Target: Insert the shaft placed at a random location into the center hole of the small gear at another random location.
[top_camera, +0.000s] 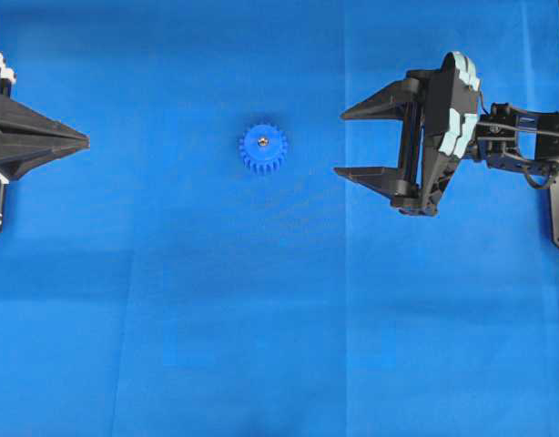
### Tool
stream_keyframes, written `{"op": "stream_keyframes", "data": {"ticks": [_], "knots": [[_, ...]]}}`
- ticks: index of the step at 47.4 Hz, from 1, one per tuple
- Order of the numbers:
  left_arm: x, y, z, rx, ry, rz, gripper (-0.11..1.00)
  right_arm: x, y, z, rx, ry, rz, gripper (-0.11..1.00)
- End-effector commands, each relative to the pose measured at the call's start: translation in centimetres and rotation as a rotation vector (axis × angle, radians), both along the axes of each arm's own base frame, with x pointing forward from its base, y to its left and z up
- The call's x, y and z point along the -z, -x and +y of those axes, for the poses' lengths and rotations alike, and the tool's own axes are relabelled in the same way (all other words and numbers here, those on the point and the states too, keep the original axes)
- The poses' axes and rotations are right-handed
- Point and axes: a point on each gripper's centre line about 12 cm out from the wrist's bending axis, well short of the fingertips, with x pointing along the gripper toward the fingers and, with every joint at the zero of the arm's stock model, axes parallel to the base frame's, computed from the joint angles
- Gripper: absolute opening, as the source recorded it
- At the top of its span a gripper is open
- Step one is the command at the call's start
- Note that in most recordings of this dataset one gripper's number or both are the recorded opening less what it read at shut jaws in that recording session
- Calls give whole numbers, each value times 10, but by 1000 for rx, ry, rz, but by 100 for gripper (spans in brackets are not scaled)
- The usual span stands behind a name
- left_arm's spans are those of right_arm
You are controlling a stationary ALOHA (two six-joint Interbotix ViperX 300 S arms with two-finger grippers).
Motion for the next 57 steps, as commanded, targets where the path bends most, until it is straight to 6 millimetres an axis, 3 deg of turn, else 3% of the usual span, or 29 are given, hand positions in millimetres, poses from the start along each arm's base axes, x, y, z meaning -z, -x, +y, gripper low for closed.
{"op": "stream_keyframes", "data": {"ticks": [1, 57], "knots": [[-5, -1, 0, -2, 0, -12, 0, -6, -2, 1, -1, 0, -20, 78], [-9, 1, 0, -2, -1, -31, 0, -11, -4, 1, -1, -1, -36, 78]]}}
